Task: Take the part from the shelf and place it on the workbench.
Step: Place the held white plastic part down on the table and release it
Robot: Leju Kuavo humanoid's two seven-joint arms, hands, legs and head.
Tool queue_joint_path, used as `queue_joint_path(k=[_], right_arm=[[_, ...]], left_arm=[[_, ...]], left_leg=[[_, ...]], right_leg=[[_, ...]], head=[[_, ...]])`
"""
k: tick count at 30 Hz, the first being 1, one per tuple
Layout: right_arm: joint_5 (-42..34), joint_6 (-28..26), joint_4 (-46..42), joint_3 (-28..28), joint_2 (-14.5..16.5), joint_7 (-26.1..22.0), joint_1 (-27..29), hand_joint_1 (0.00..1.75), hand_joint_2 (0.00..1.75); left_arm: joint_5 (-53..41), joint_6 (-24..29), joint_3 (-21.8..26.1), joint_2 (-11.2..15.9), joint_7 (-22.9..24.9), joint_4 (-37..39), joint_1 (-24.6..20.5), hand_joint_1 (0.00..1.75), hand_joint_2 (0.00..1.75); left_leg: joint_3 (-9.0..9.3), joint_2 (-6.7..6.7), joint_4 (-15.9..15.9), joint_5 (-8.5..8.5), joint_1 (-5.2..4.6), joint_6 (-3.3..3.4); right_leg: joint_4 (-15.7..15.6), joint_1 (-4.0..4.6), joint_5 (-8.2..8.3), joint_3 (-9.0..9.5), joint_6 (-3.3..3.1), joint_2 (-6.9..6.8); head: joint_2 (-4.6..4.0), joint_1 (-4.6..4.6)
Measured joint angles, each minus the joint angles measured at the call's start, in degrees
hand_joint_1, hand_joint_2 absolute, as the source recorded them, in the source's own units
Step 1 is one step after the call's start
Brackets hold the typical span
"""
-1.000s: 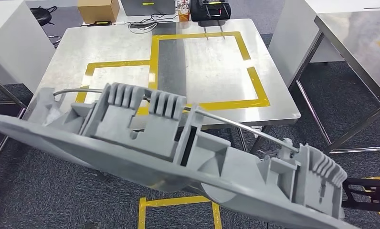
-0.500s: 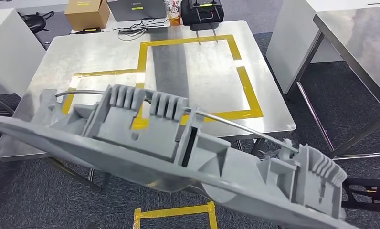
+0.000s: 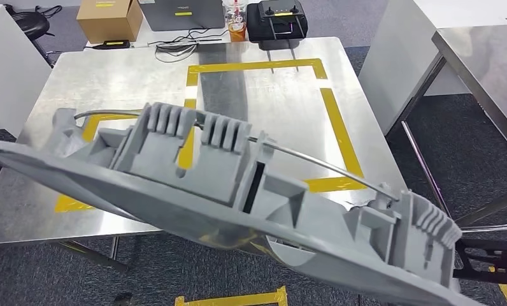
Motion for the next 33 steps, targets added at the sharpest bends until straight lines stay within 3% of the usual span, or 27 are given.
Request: queue_joint_path(k=[1,2,4,5,7,9,11,14,15,16,17,20,22,26,27,29,31,32,33], right_arm=[[0.1,0.0,0.1,0.0,0.0,0.0,0.1,1.75,1.75],[0.2,0.0,0.2,0.0,-0.1,0.0,0.2,1.75,1.75],[0.3,-0.1,0.3,0.0,-0.1,0.0,0.2,1.75,1.75],[0.3,-0.1,0.3,0.0,-0.1,-0.1,0.2,1.75,1.75],[0.2,-0.2,0.4,0.0,-0.1,-0.1,0.1,1.75,1.75],[0.2,-0.2,0.4,0.0,-0.2,-0.2,0.0,1.75,1.75],[0.3,-0.2,0.3,0.0,-0.2,-0.2,-0.4,1.75,1.75],[0.4,-0.3,0.3,0.0,-0.1,-0.4,-0.6,1.75,1.75],[0.5,-0.4,0.3,0.0,-0.1,-0.4,-0.6,1.75,1.75],[0.6,-0.5,0.3,-0.1,-0.1,-0.4,-0.7,1.75,1.75],[0.9,-0.7,0.3,-0.2,-0.1,-0.4,-0.7,1.75,1.75],[2.0,-1.7,0.3,-0.6,0.0,-0.3,-1.0,1.75,1.75],[3.3,-2.9,0.3,-1.3,0.0,-0.1,-1.4,1.75,1.75],[7.2,-6.9,0.5,-3.8,-0.2,1.1,-2.8,1.75,1.75],[8.7,-8.2,0.7,-4.7,-0.3,1.6,-3.4,1.75,1.75],[12.0,-10.9,1.5,-6.5,-0.9,2.3,-4.6,1.75,1.75],[15.7,-13.9,2.6,-8.3,-1.6,2.7,-5.7,1.75,1.75],[17.4,-15.4,3.1,-9.3,-2.1,2.7,-6.3,1.75,1.75],[19.4,-17.0,3.7,-10.2,-2.6,2.7,-6.9,1.75,1.75]], left_arm=[[0.0,-0.1,0.0,-0.1,0.0,0.0,0.1,0.00,1.75],[0.0,-0.3,0.2,-0.2,0.0,0.0,0.2,0.00,1.75],[0.0,-0.9,0.6,-0.3,-0.1,0.0,0.4,0.00,1.75],[0.1,-1.3,0.9,-0.3,-0.2,0.0,0.4,0.00,1.75],[0.2,-2.0,1.5,-0.3,-0.2,0.0,0.5,0.00,1.75],[0.2,-2.5,2.1,-0.3,-0.4,0.0,0.6,0.00,1.75],[0.2,-2.8,2.5,-0.4,-0.7,0.0,0.6,0.00,1.75],[0.1,-2.8,3.2,-0.5,-1.1,0.0,0.6,0.00,1.75],[0.1,-2.7,3.4,-0.5,-1.1,0.0,0.6,0.00,1.75],[0.0,-2.7,3.6,-0.6,-1.2,0.0,0.6,0.00,1.75],[0.0,-2.6,3.8,-0.7,-1.2,0.0,0.6,0.00,1.75],[-0.1,-2.5,4.4,-0.7,-1.5,0.0,0.6,0.00,1.75],[-0.2,-2.5,4.9,-0.7,-1.8,0.1,0.5,0.00,1.75],[-0.2,-2.5,6.0,-0.9,-2.5,0.2,0.8,0.00,1.75],[-0.1,-2.6,6.3,-1.0,-2.7,0.3,0.9,0.00,1.75],[-0.1,-2.8,6.8,-1.3,-3.2,0.6,0.9,0.00,1.75],[-0.1,-3.1,7.3,-1.5,-3.7,1.1,0.9,0.00,1.75],[-0.1,-3.3,7.6,-1.7,-3.9,1.3,0.9,0.00,1.75],[-0.1,-3.4,7.8,-1.8,-4.0,1.6,0.9,0.00,1.75]], left_leg=[[0.57,-0.11,0.0,-0.52,-0.01,-0.09],[1.11,-0.24,0.0,-0.98,0.00,-0.22],[1.89,-0.42,0.4,-1.86,0.01,-0.65],[1.96,-0.52,0.9,-2.25,-0.08,-0.93],[1.76,-0.62,1.8,-2.76,-0.26,-1.40],[1.63,-0.62,2.2,-3.08,-0.25,-1.65],[0.94,-0.20,4.0,-4.52,-0.04,-2.25],[-3.59,0.69,14.4,-9.46,0.79,-3.52],[-5.17,0.83,17.9,-10.59,1.09,-3.76],[-5.85,0.92,19.4,-10.68,1.32,-3.88],[-5.33,0.95,18.4,-9.71,1.48,-3.88],[0.73,0.97,7.0,-5.02,1.45,-3.34],[2.82,0.98,2.8,-4.69,1.09,-2.93],[3.81,0.97,1.3,-4.31,0.97,-1.76],[4.18,0.99,0.8,-3.98,1.07,-1.41],[4.25,1.02,0.5,-3.77,1.03,-0.99],[4.19,0.93,0.6,-3.80,0.85,-0.87],[4.17,0.86,0.7,-3.84,0.79,-0.84],[4.17,0.79,0.8,-3.92,0.76,-0.83]], right_leg=[[1.0,-0.01,0.80,-1.60,0.47,0.00],[-0.4,-0.07,2.92,-2.18,1.28,-0.02],[-7.4,-0.35,8.84,-1.31,2.92,-0.20],[-10.6,-0.48,11.14,-0.63,3.16,-0.29],[-13.2,-0.44,12.98,-0.01,2.57,-0.36],[-13.2,-0.45,12.97,0.11,1.80,-0.23],[-13.3,-0.69,12.85,0.33,0.89,-0.22],[-13.3,-0.67,12.59,0.56,-0.26,-0.31],[-13.3,-0.64,12.59,0.60,-0.33,-0.34],[-13.3,-0.62,12.61,0.66,-0.36,-0.34],[-13.3,-0.61,12.61,0.76,-0.36,-0.32],[-13.4,-0.51,12.60,1.16,-0.24,-0.25],[-13.4,-0.42,12.65,1.05,0.16,-0.25],[-12.8,-0.31,12.26,0.49,1.31,-0.35],[-10.8,-0.24,11.31,-0.49,1.27,-0.38],[-3.6,-0.22,8.38,-4.10,0.90,-0.42],[2.4,-0.25,6.77,-7.25,1.10,-0.43],[2.3,-0.27,7.31,-7.37,1.48,-0.43],[-0.2,-0.29,8.65,-6.34,1.96,-0.45]], head=[[-0.01,-0.01],[-0.01,-0.01],[0.00,0.00],[0.01,-0.02],[0.01,-0.09],[0.01,-0.14],[0.01,-0.29],[0.01,-0.66],[0.01,-0.66],[0.01,-0.67],[0.01,-0.67],[0.01,-0.66],[0.01,-0.65],[0.01,-0.55],[0.01,-0.50],[0.01,-0.43],[0.01,-0.43],[0.01,-0.43],[0.01,-0.42]])
